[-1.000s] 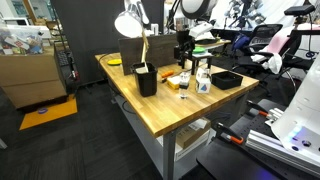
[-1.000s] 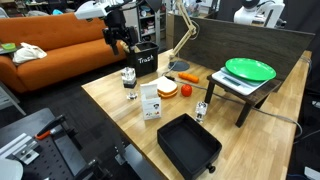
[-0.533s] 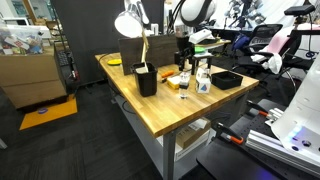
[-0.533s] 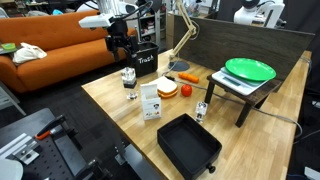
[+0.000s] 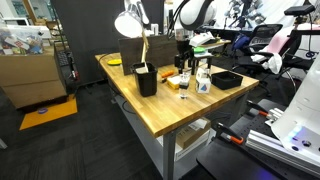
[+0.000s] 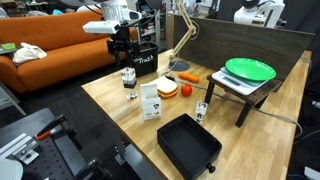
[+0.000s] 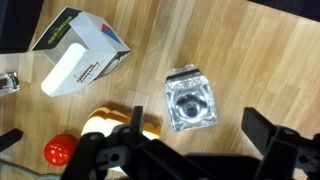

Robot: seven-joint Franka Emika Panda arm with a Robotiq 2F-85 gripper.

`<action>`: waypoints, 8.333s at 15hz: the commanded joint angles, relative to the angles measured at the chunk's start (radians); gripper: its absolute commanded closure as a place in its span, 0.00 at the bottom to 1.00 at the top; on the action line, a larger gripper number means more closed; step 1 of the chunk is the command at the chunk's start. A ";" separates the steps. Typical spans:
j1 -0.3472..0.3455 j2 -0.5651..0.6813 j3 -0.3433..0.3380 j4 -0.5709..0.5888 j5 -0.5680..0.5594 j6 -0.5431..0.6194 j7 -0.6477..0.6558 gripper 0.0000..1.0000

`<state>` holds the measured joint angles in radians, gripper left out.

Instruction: Move the clear object to the right

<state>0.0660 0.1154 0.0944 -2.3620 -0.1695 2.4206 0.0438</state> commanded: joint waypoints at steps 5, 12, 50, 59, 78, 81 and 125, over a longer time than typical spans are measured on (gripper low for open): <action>-0.005 0.018 -0.003 0.004 0.089 0.028 -0.086 0.00; -0.006 0.082 -0.032 0.034 0.067 0.010 -0.094 0.00; 0.075 0.178 -0.044 0.159 0.024 -0.093 0.164 0.74; 0.120 0.192 -0.021 0.231 0.098 -0.178 0.393 0.74; 0.137 0.191 -0.015 0.228 0.201 -0.167 0.499 0.49; 0.137 0.191 -0.015 0.227 0.201 -0.167 0.499 0.49; 0.157 0.308 -0.010 0.335 0.341 -0.164 0.785 0.34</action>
<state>0.2172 0.4235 0.0903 -2.0293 0.1680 2.2590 0.8305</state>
